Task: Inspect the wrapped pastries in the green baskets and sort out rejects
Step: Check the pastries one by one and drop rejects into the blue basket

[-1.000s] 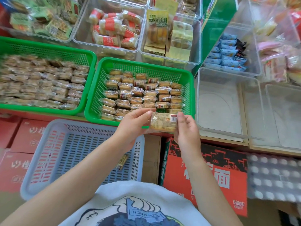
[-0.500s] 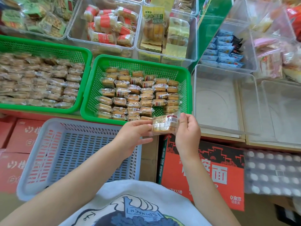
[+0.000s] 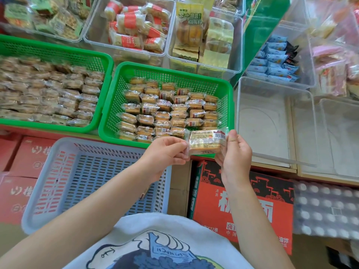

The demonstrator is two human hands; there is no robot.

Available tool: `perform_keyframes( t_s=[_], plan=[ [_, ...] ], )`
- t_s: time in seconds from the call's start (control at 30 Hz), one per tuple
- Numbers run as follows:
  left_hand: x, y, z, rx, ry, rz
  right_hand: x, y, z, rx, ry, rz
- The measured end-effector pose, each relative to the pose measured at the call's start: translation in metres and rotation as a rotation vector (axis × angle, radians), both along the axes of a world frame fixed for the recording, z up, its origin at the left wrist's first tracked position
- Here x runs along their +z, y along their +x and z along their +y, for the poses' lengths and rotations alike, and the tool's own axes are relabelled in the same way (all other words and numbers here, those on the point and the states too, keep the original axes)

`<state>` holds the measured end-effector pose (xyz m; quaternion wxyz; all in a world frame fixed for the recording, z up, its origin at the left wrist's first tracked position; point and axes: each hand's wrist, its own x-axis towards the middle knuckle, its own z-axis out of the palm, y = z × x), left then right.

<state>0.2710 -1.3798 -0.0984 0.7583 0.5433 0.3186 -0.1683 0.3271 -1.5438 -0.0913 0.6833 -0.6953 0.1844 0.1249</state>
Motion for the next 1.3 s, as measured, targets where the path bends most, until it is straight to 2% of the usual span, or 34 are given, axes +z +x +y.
perform_keyframes(
  t_s=[0.1, 0.23, 0.33, 0.43, 0.57, 0.7, 0.8, 0.93, 1.07, 1.3],
  plan=[
    [0.004, 0.003, 0.002, -0.043, -0.017, -0.114, -0.004, 0.003, 0.0, -0.014, -0.009, -0.018],
    [0.005, 0.008, 0.003, -0.121, 0.079, -0.237, -0.015, 0.009, -0.005, 0.042, 0.037, -0.002],
    [0.0, 0.011, 0.006, -0.188, 0.118, -0.291, -0.019, 0.012, -0.012, 0.238, 0.082, 0.124],
    [-0.008, 0.018, 0.011, -0.249, 0.185, -0.284, -0.024, 0.015, -0.019, 0.435, 0.044, 0.195],
    [-0.036, 0.037, 0.019, -0.294, 0.55, -0.159, -0.03, 0.028, -0.028, 0.312, -0.011, 0.16],
    [-0.076, 0.066, 0.024, -0.683, 1.131, -0.312, -0.037, 0.052, -0.037, 0.175, -0.19, 0.027],
    [-0.104, 0.087, 0.022, -0.939, 1.332, -0.322, -0.049, 0.067, -0.033, 0.234, -0.32, -0.048],
    [-0.128, 0.103, 0.024, -1.112, 1.385, -0.271, -0.069, 0.08, -0.019, 0.402, -0.444, -0.063],
    [-0.136, 0.116, 0.033, -1.082, 1.368, -0.237, -0.084, 0.08, -0.012, 0.614, -0.687, -0.161],
    [-0.131, 0.127, 0.04, -1.024, 1.248, -0.24, -0.107, 0.071, 0.006, 0.905, -1.004, -0.461]
  ],
)
